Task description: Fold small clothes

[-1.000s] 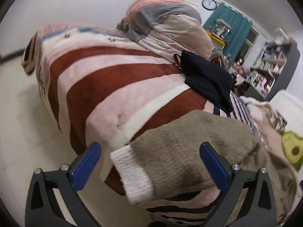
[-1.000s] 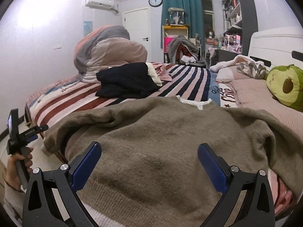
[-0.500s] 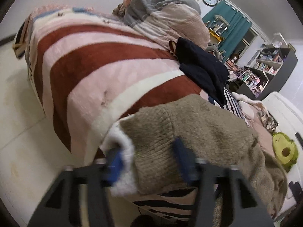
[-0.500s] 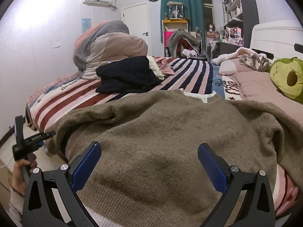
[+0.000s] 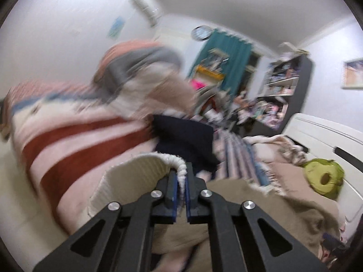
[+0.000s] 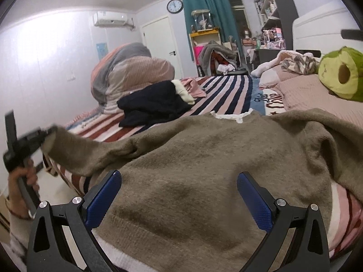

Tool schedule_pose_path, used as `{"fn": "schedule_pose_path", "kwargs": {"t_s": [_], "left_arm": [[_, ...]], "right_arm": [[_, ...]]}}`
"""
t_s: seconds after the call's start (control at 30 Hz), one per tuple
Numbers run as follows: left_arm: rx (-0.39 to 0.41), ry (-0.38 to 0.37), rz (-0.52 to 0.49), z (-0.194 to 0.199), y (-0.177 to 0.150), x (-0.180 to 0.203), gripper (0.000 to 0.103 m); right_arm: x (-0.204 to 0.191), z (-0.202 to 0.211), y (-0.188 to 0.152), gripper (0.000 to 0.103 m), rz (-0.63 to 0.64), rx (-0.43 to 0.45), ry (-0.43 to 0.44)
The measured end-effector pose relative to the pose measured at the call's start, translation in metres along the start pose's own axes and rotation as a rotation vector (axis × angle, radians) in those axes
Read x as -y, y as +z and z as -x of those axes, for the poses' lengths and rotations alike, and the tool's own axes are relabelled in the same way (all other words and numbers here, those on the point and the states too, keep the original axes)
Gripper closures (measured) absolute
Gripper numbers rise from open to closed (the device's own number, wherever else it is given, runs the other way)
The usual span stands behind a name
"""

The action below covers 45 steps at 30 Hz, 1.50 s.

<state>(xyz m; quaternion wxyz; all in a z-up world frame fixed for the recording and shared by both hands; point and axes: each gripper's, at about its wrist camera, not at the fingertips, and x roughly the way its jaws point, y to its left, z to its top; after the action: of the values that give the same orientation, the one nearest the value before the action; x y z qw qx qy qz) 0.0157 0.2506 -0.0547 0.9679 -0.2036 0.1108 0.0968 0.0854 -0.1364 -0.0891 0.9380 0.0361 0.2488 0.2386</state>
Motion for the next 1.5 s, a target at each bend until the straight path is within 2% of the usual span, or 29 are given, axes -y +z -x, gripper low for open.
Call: {"fn": "schedule_pose_path", "kwargs": {"t_s": [0.13,0.2,0.27,0.33,0.43,0.5,0.53,0.6,0.67,0.73,0.8,0.83,0.87,0.9,0.93,1.03,1.07,1.17,1.27,1.37,1.43,1.5], "left_arm": [[0.068,-0.138,-0.112,0.002,0.028,0.083,0.101],[0.068,-0.225,-0.158,0.0,0.031,0.129,0.101],[0.037,-0.32,-0.187,-0.008,0.026,0.175,0.101],[-0.018,-0.41,-0.205,-0.018,0.013,0.215,0.101],[-0.137,-0.547,-0.239,-0.034,-0.029,0.279,0.101],[-0.251,-0.629,-0.256,-0.043,-0.067,0.316,0.101],[-0.342,-0.672,-0.272,-0.051,-0.093,0.339,0.101],[-0.456,-0.711,-0.288,-0.061,-0.124,0.356,0.101],[-0.584,-0.708,-0.311,-0.075,-0.157,0.367,0.101],[-0.666,-0.693,-0.336,-0.083,-0.175,0.372,0.1],[-0.704,-0.685,-0.338,-0.077,-0.181,0.366,0.096],[-0.713,-0.695,-0.333,-0.075,-0.179,0.362,0.088],[-0.707,-0.706,-0.321,-0.073,-0.172,0.355,0.08],[-0.684,-0.724,-0.302,-0.066,-0.161,0.347,0.063],[-0.655,-0.733,-0.29,-0.061,-0.149,0.337,0.052],[-0.551,-0.695,-0.284,-0.039,-0.123,0.303,0.049],[-0.531,-0.676,-0.282,-0.044,-0.116,0.295,0.047],[-0.427,-0.556,-0.283,-0.038,-0.09,0.26,0.042],[-0.363,-0.444,-0.287,-0.037,-0.077,0.232,0.04],[-0.309,-0.332,-0.3,-0.036,-0.07,0.205,0.034],[-0.304,-0.3,-0.3,-0.039,-0.068,0.193,0.034],[-0.318,-0.286,-0.281,-0.043,-0.067,0.182,0.034]], "right_arm": [[0.029,0.022,-0.002,0.002,-0.041,0.049,-0.008],[0.047,0.036,-0.004,0.002,-0.065,0.083,-0.037],[0.065,0.05,-0.007,0.002,-0.094,0.114,-0.077],[0.082,0.063,-0.011,0.001,-0.123,0.141,-0.123],[0.105,0.081,-0.018,0.001,-0.142,0.164,-0.192],[0.113,0.088,-0.021,0.001,-0.135,0.165,-0.234],[0.118,0.091,-0.022,0.001,-0.134,0.163,-0.253],[0.126,0.095,-0.023,0.001,-0.146,0.161,-0.274],[0.136,0.097,-0.024,0.001,-0.17,0.162,-0.282],[0.142,0.1,-0.028,0.001,-0.186,0.163,-0.289],[0.146,0.104,-0.03,0.001,-0.191,0.159,-0.293],[0.147,0.104,-0.03,0.001,-0.193,0.158,-0.294],[0.148,0.105,-0.03,0.001,-0.194,0.158,-0.292],[0.148,0.104,-0.029,0.001,-0.196,0.156,-0.285],[0.145,0.103,-0.028,0.001,-0.199,0.154,-0.275],[0.136,0.098,-0.026,0.001,-0.191,0.139,-0.244],[0.132,0.095,-0.025,0.001,-0.184,0.133,-0.236],[0.118,0.084,-0.02,0.001,-0.161,0.106,-0.197],[0.105,0.067,-0.017,0.001,-0.157,0.06,-0.174],[0.104,0.054,-0.014,0.002,-0.157,0.022,-0.202],[0.109,0.054,-0.012,0.002,-0.173,0.012,-0.239],[0.12,0.059,-0.012,0.002,-0.222,0.025,-0.241]]}}
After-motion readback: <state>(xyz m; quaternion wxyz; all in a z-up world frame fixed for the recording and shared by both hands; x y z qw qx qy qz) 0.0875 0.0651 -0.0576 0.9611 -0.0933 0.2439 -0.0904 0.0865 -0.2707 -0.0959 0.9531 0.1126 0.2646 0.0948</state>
